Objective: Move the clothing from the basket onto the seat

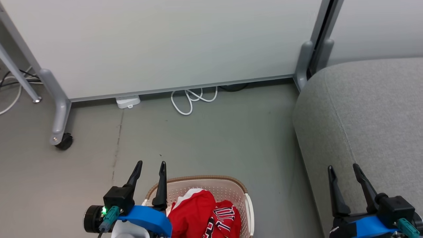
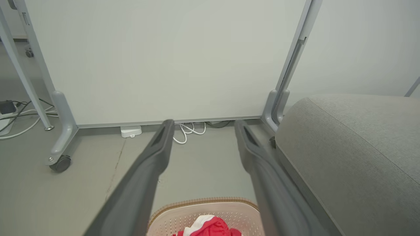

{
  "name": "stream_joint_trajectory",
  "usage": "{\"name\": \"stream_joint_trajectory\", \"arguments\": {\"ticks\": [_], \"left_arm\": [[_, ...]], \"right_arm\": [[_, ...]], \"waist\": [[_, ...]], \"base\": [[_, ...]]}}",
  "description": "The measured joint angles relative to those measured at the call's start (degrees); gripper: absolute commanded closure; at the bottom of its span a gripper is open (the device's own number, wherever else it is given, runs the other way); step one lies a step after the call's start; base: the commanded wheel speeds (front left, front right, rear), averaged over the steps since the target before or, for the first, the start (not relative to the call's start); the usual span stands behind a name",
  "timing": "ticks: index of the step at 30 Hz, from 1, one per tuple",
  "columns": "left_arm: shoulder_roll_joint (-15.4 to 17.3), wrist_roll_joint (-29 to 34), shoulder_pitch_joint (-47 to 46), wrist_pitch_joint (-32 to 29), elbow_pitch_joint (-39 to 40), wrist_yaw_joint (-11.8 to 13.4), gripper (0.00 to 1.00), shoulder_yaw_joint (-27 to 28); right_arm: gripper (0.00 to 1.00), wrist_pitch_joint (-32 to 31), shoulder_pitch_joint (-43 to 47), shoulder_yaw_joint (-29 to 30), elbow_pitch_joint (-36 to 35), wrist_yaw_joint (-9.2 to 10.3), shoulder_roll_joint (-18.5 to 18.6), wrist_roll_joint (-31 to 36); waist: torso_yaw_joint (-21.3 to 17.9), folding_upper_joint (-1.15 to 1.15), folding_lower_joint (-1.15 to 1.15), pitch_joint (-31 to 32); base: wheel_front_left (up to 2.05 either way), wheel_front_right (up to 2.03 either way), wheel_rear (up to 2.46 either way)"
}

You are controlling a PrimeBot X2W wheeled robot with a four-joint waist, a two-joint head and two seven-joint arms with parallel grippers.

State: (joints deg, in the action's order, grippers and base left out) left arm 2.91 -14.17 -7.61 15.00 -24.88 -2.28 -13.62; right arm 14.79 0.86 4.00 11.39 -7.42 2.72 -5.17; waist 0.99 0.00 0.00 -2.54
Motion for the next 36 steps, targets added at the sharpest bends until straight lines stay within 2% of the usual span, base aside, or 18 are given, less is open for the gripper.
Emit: {"name": "stream_joint_trajectory", "arguments": {"ticks": [7, 16, 25, 36], "left_arm": [[-0.01, 0.42, -2.18, 0.0, -5.57, -0.18, 0.0, -0.01], [0.81, 2.19, -7.62, 0.0, -16.66, -0.76, 0.0, -0.42], [3.53, 4.68, -16.08, -0.22, -28.81, -0.59, 0.0, -2.09], [6.71, 4.67, -23.0, -1.3, -38.09, 0.47, 0.0, -1.99]], "right_arm": [[0.0, 0.01, -2.0, -2.61, -1.27, 0.0, 0.04, -0.3], [0.0, 0.15, -5.66, -7.57, -1.75, -0.01, 0.07, -1.64], [0.0, 0.19, -8.97, -11.03, -3.23, -0.01, 0.09, -4.55], [0.0, 0.19, -10.7, -12.99, -5.17, -0.04, 0.12, -7.79]], "waist": [[-3.16, 0.0, 0.0, -3.55], [-8.3, 0.0, 0.01, -10.08], [-13.9, 0.0, 0.01, -18.4], [-18.73, 0.0, 0.01, -27.23]], "base": [[0.0, 0.0, 0.0], [0.0, 0.0, 0.0], [0.0, 0.0, 0.0], [0.0, 0.0, 0.0]]}}
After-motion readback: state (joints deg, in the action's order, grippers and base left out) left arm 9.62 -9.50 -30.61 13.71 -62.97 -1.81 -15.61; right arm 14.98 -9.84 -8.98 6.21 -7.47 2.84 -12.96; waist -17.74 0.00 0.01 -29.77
